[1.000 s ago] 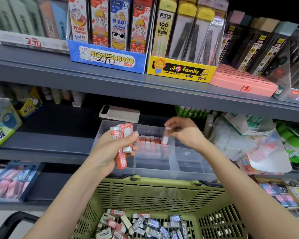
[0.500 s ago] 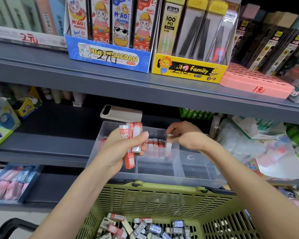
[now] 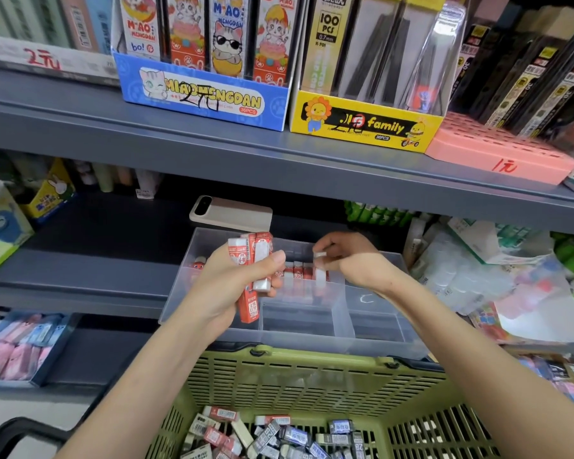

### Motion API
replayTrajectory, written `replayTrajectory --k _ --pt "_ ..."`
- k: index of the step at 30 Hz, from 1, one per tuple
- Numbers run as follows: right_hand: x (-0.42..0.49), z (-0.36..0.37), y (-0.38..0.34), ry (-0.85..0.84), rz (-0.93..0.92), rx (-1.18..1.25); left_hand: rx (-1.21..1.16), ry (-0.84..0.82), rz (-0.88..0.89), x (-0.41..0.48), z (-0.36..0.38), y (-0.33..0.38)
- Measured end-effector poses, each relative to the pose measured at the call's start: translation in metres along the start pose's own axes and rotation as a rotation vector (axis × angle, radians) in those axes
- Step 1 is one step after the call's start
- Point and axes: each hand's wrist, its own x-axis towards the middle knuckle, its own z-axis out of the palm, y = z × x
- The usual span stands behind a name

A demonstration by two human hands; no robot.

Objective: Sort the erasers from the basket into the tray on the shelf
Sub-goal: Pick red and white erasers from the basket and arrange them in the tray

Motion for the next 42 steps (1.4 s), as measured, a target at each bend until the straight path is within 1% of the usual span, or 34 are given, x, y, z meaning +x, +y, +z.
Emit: replayTrajectory --k 2,4,5,8,9,10,13,16,18,20,23,24,25,27,28,29,30,32,36,42 --pt "-0.002 0.002 0.006 0.008 -0.017 0.047 0.001 -0.001 -0.002 0.000 -0.001 -0.001" --pt "-0.001 0.002 0.009 0.003 -0.061 -0.016 -0.006 0.000 -0.005 0.000 -0.002 -0.001" --pt "0.000 0.001 0.009 0.009 -0.090 -0.117 -0.010 0.000 -0.006 0.000 -0.002 -0.001" --pt "0.006 -0.004 0.005 0.099 -0.182 -0.609 -0.019 0.007 -0.015 -0.002 -0.002 -0.002" --pt "0.008 -0.005 0.004 0.122 -0.203 -0.706 -0.026 0.010 -0.018 -0.002 -0.002 -0.002" --pt "0.009 -0.005 0.003 0.133 -0.213 -0.732 -0.032 0.012 -0.019 -0.002 -0.002 -0.002" --pt "0.011 -0.002 0.005 0.172 -0.198 -0.676 -0.035 0.015 -0.022 -0.003 -0.002 -0.001" --pt "0.011 0.001 0.009 0.205 -0.143 -0.732 -0.040 0.013 -0.029 -0.003 -0.002 -0.001" --pt "0.011 0.003 0.010 0.183 -0.168 -0.835 -0.039 0.019 -0.030 -0.003 -0.002 -0.002" --pt "0.012 0.005 0.011 0.123 -0.212 -0.931 -0.041 0.016 -0.028 -0.003 -0.002 -0.002" --pt "0.011 0.003 0.013 0.077 -0.244 -0.974 -0.043 0.016 -0.033 -0.003 -0.002 -0.002" --pt "0.009 0.003 0.013 0.104 -0.264 -0.977 -0.041 0.019 -0.034 -0.003 -0.003 -0.002" --pt "0.005 0.003 0.014 0.166 -0.297 -0.958 -0.044 0.023 -0.035 -0.003 -0.003 -0.002" --pt "-0.005 0.004 0.015 0.359 -0.383 -0.785 -0.058 0.033 -0.039 -0.003 -0.004 -0.003" --pt "-0.011 0.004 0.016 0.408 -0.404 -0.684 -0.066 0.040 -0.040 -0.003 -0.004 -0.002" --pt "-0.016 0.003 0.017 0.390 -0.403 -0.639 -0.072 0.047 -0.041 -0.002 -0.005 -0.002" --pt "-0.021 0.003 0.017 0.326 -0.384 -0.665 -0.074 0.053 -0.039 -0.002 -0.005 -0.003" --pt "-0.028 0.003 0.019 0.207 -0.368 -0.826 -0.071 0.057 -0.037 -0.002 -0.005 -0.003" --pt "-0.039 0.007 0.014 0.130 -0.437 -1.015 -0.064 0.063 -0.028 -0.002 -0.005 -0.003" --pt "-0.031 0.009 0.003 0.042 -0.350 -1.124 -0.053 0.077 -0.022 -0.001 -0.005 -0.005"
